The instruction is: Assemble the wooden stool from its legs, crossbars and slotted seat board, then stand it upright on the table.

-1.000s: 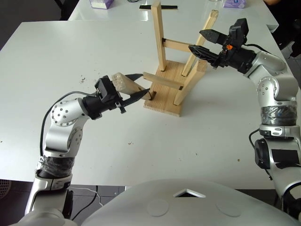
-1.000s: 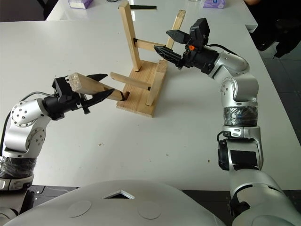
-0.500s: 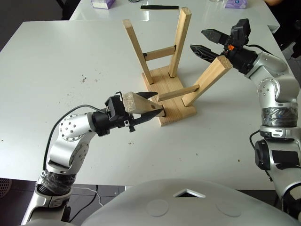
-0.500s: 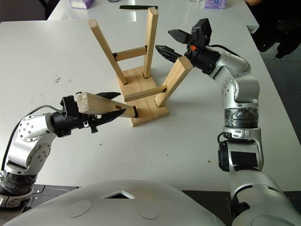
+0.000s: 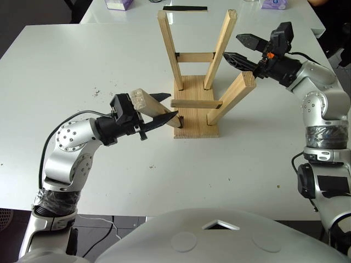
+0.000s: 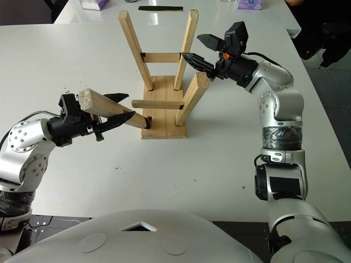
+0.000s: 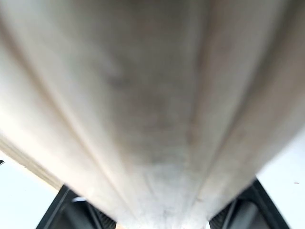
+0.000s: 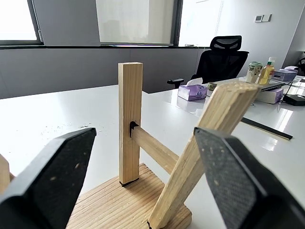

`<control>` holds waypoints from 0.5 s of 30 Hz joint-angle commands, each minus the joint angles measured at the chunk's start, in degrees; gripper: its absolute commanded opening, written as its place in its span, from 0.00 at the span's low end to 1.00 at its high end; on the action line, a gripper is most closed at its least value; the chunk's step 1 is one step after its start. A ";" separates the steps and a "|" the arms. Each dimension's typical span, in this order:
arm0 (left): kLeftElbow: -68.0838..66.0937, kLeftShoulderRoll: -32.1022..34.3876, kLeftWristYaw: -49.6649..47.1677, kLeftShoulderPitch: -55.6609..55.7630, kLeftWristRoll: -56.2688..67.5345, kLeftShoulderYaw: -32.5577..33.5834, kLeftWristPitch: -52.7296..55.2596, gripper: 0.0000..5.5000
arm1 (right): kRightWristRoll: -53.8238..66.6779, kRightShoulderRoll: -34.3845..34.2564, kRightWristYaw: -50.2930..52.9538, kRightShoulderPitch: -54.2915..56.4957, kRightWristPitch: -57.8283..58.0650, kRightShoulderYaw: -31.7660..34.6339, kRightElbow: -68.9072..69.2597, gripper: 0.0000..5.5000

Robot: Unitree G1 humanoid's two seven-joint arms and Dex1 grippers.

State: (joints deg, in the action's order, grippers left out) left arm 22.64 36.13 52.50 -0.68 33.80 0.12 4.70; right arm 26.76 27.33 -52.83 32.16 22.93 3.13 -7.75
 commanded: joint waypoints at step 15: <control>2.83 -2.61 -2.54 -3.57 -2.96 -2.29 1.18 0.37 | -0.87 0.87 -0.51 1.28 0.21 -0.40 -1.37 0.69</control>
State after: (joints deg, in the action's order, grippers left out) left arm 26.67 31.45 50.25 -4.96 32.77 -3.73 4.35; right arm 26.51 27.47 -53.28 32.40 22.93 2.56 -8.80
